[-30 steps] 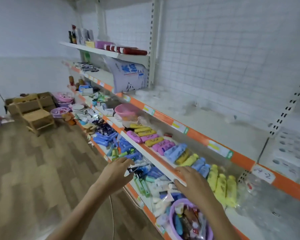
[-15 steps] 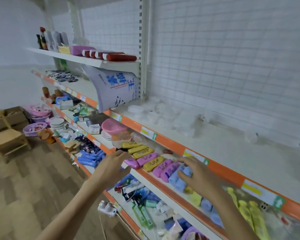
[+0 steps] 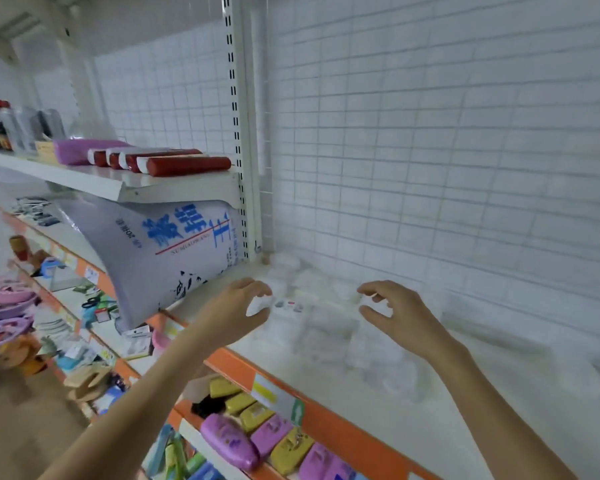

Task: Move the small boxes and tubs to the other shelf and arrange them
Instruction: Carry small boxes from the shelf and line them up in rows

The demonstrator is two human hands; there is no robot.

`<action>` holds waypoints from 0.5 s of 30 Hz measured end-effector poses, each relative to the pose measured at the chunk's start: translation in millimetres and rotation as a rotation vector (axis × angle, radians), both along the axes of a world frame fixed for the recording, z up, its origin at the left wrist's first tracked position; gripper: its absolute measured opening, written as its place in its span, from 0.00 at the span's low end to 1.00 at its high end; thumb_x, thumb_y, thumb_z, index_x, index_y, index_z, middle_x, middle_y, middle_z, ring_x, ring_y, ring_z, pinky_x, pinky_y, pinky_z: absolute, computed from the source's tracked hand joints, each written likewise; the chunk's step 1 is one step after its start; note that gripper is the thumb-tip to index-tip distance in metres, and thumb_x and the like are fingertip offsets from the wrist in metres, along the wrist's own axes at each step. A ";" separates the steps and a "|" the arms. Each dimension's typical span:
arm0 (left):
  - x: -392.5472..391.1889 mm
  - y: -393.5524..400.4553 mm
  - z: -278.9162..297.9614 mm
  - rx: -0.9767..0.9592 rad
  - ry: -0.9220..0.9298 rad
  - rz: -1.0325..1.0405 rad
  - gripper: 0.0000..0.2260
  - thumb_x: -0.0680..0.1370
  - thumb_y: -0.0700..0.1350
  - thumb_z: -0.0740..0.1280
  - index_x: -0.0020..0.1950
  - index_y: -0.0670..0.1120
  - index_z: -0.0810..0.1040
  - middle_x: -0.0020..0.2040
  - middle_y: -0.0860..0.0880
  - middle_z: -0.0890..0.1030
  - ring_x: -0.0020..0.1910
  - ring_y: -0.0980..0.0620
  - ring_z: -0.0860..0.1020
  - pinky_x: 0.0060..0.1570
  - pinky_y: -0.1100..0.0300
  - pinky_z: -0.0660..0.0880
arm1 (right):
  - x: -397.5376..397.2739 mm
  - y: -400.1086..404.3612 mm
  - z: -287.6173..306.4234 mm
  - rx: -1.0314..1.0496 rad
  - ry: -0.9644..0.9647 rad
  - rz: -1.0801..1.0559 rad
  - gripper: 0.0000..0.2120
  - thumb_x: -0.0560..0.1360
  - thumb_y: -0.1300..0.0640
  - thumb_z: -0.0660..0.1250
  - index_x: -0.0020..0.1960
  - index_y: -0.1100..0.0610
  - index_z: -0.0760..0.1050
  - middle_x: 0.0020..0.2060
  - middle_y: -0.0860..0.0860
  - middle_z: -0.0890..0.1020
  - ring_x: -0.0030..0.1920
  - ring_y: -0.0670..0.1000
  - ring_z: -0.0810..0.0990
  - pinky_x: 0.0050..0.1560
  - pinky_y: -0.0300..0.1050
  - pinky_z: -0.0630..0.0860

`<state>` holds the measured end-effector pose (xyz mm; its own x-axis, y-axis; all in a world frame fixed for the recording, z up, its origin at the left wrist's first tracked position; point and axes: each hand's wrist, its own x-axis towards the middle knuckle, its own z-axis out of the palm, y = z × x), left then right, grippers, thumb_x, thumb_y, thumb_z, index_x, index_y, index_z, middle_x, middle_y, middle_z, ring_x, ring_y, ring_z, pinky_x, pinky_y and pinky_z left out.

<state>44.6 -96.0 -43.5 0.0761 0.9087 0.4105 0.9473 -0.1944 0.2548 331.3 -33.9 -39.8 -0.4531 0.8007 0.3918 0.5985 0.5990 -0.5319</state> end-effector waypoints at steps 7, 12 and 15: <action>-19.2 115.5 11.5 -0.133 0.076 -0.071 0.15 0.77 0.50 0.63 0.63 0.49 0.72 0.60 0.52 0.73 0.57 0.54 0.73 0.53 0.63 0.69 | -37.6 81.0 12.1 -0.056 -0.201 -0.111 0.15 0.76 0.49 0.63 0.62 0.48 0.71 0.58 0.45 0.75 0.57 0.45 0.73 0.54 0.42 0.70; -27.7 186.6 -3.9 -0.191 0.200 -0.124 0.17 0.77 0.52 0.63 0.64 0.50 0.71 0.62 0.51 0.73 0.58 0.51 0.73 0.58 0.56 0.70 | -64.1 116.2 -2.4 -0.144 -0.372 -0.225 0.19 0.76 0.48 0.62 0.66 0.50 0.68 0.63 0.48 0.72 0.62 0.49 0.72 0.59 0.45 0.69; -24.1 217.3 -16.4 -0.239 0.275 -0.213 0.19 0.77 0.53 0.62 0.67 0.49 0.68 0.65 0.50 0.70 0.63 0.50 0.69 0.58 0.57 0.66 | -80.9 134.0 -9.7 -0.213 -0.492 -0.274 0.23 0.76 0.48 0.61 0.69 0.52 0.65 0.67 0.50 0.69 0.66 0.51 0.69 0.63 0.46 0.67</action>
<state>20.6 121.3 -59.9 0.3495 0.9281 0.1281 0.9314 -0.3590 0.0598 250.4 100.1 -49.5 -0.3062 0.9519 0.0068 0.9225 0.2985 -0.2446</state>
